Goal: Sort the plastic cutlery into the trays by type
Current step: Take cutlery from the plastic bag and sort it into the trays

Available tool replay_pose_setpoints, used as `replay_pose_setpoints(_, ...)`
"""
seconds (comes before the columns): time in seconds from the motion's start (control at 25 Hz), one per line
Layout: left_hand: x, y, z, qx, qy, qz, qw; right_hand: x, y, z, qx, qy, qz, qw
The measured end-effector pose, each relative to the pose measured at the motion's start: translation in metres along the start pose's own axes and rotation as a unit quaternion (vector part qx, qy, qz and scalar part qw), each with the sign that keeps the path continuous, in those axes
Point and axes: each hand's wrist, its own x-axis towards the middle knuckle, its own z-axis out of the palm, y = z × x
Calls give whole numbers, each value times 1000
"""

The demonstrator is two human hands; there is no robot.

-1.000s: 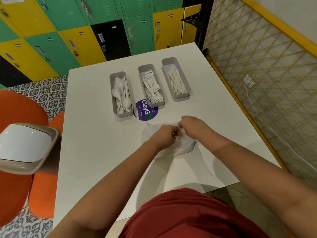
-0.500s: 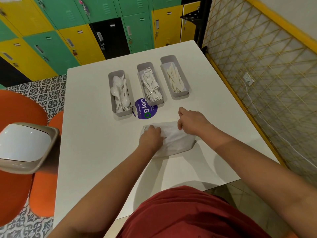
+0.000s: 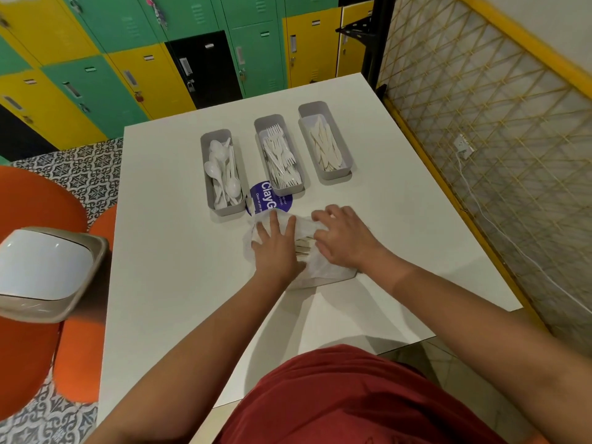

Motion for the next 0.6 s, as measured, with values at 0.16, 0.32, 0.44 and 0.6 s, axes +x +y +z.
replay_pose_setpoints(0.16,4,8,8,-116,135,97,979,2,-18,13,173,-19,-38,984)
replay_pose_setpoints(0.32,14,-9,26,-127,-47,87,987,-4,-12,25,117,-229,102,961)
replay_pose_setpoints(0.44,18,-17,40,-62,-84,75,992,-10,-4,31,29,-247,231,941)
replay_pose_setpoints(0.6,22,-25,39,-114,-70,7,991,-13,8,32,-18,-298,295,908)
